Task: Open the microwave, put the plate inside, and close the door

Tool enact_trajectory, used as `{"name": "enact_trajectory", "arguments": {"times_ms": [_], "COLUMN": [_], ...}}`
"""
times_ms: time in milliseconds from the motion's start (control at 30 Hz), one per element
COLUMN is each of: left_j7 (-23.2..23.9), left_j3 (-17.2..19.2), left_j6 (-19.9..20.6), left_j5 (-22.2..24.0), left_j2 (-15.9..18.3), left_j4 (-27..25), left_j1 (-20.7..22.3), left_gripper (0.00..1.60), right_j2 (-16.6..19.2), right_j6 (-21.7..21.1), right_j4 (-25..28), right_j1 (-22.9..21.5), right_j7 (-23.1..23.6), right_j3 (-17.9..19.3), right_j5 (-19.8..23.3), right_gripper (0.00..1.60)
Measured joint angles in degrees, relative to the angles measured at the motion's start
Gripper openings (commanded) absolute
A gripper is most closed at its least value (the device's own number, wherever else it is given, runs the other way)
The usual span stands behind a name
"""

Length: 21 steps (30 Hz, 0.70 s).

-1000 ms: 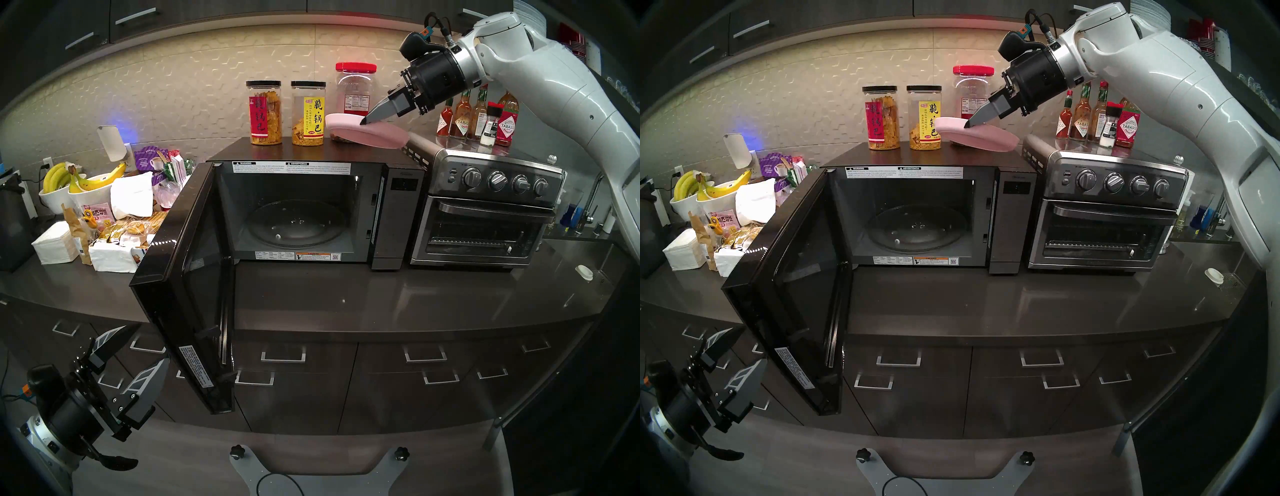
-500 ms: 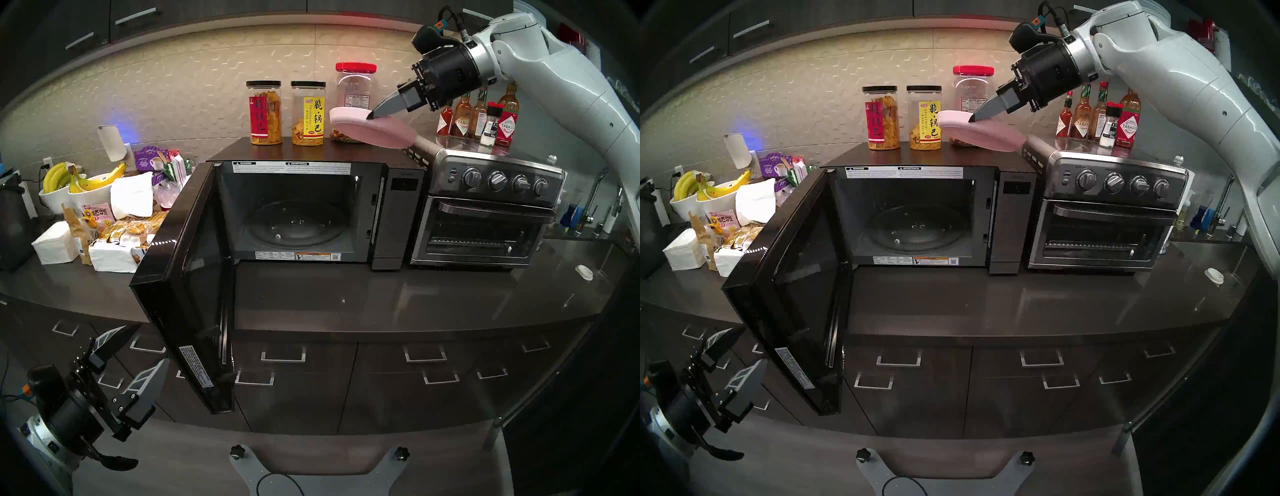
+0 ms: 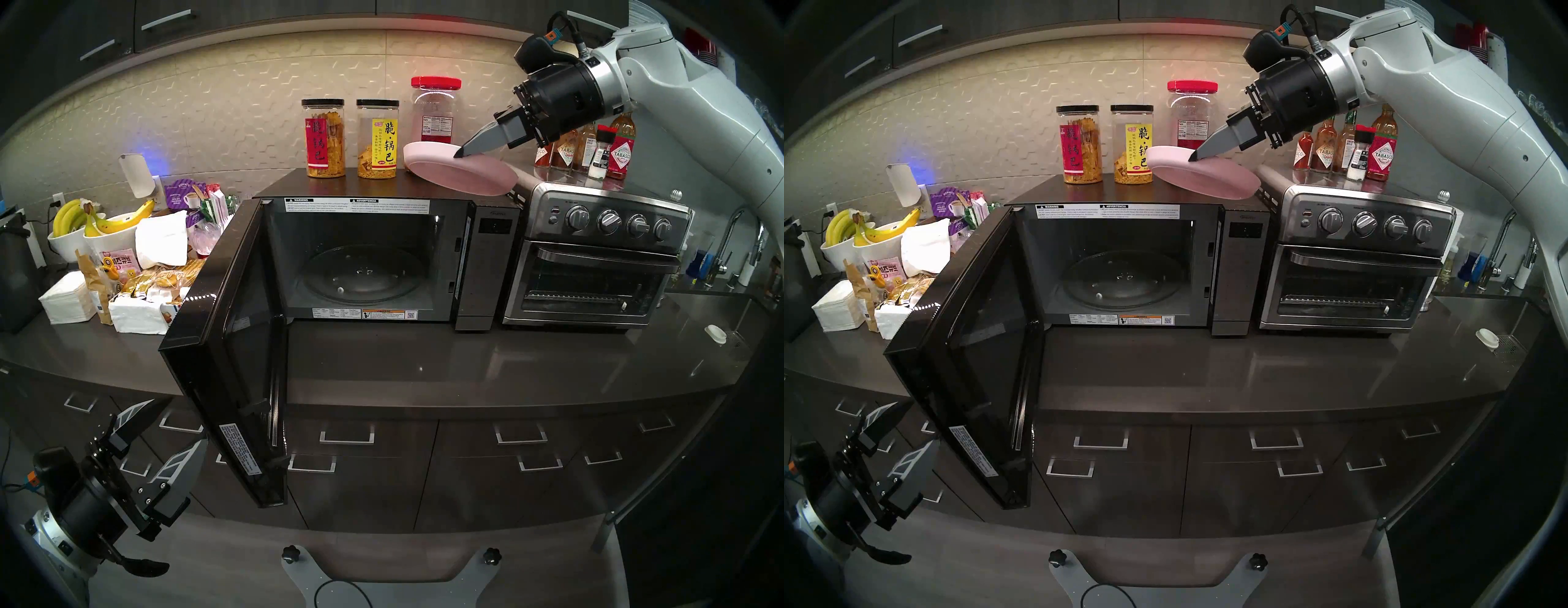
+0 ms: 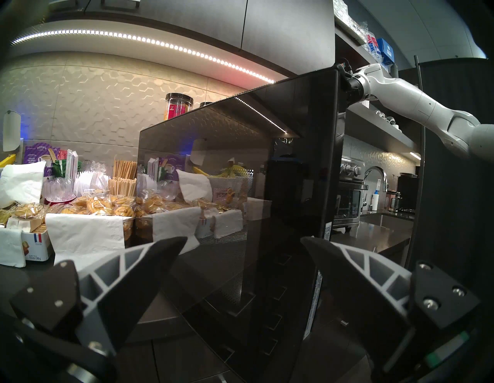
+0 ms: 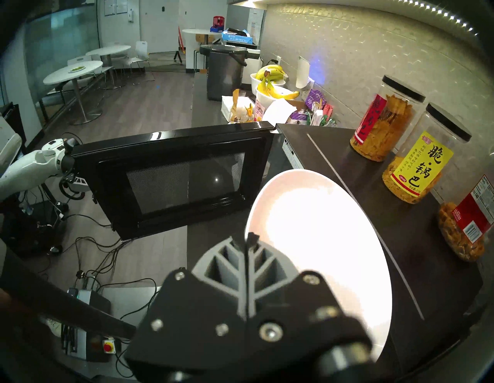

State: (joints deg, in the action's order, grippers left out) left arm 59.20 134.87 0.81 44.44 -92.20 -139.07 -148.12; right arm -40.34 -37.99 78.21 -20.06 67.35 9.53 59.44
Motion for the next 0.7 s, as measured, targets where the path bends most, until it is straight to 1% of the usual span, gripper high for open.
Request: {"name": "enact_trajectory", "arguments": {"times_ms": [167,700], "left_j7": [0.0,0.1], "left_j3": [0.0,0.1], "left_j6": [0.0,0.1], "left_j5": [0.0,-0.1], "left_j2": [0.0,-0.2], "left_j4": [0.0,0.0], "left_j1": [0.0,0.2], "left_gripper": [1.60,1.60], "right_j2": [1.6,3.0], "right_j6": [0.5,2.8], "right_j4": [3.0,6.5], "right_j1": [0.1,0.1], "right_j7": [0.3,2.6], "right_j3": [-1.6,-5.2], "right_j5": [1.1,1.8], "right_gripper": [0.00,0.00]}}
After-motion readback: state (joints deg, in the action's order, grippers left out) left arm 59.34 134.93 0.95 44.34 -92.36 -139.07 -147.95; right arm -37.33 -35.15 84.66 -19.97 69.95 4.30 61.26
